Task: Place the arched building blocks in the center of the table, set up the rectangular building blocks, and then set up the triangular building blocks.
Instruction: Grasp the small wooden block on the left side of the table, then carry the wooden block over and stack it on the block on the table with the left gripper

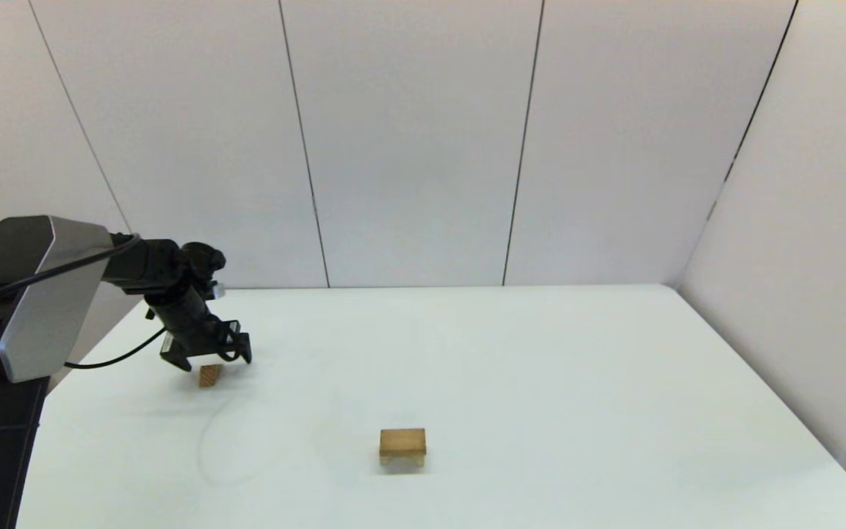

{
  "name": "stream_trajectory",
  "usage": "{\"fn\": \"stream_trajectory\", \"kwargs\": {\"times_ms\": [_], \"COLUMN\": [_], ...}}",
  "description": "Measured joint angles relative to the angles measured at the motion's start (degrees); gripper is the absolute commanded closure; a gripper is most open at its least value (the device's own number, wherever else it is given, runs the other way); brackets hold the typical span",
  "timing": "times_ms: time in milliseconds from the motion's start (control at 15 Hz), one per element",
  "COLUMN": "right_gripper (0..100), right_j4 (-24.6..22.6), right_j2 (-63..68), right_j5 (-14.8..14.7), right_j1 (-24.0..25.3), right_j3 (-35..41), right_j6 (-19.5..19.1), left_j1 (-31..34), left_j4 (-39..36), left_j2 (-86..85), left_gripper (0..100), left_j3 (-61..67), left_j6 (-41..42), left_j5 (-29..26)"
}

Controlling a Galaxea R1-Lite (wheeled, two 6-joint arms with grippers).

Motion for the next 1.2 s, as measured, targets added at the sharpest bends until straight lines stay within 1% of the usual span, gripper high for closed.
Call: {"fn": "stream_trajectory", "kwargs": {"times_ms": [67, 200, 800, 1000, 1200], "right_gripper": [0, 0, 0, 0, 0], "right_j4": [0.0, 0.0, 0.0, 0.0, 0.0], "right_j2": [0.0, 0.0, 0.0, 0.0, 0.0], "right_j5": [0.0, 0.0, 0.0, 0.0, 0.0], "right_j1": [0.0, 0.0, 0.0, 0.0, 0.0], "right_j3": [0.0, 0.0, 0.0, 0.0, 0.0], "right_j6": [0.0, 0.0, 0.0, 0.0, 0.0], "left_j1": [0.0, 0.0, 0.0, 0.0, 0.0], "left_j4": [0.0, 0.0, 0.0, 0.1, 3.1], "left_j2": [0.0, 0.0, 0.1, -0.2, -2.3], "left_gripper": [100, 100, 100, 100, 100], "left_j3": [0.1, 0.2, 0.3, 0.4, 0.6], "left_j6": [-0.1, -0.2, -0.3, -0.2, 0.8], "left_j5": [0.9, 3.0, 3.0, 2.5, 0.3]}}
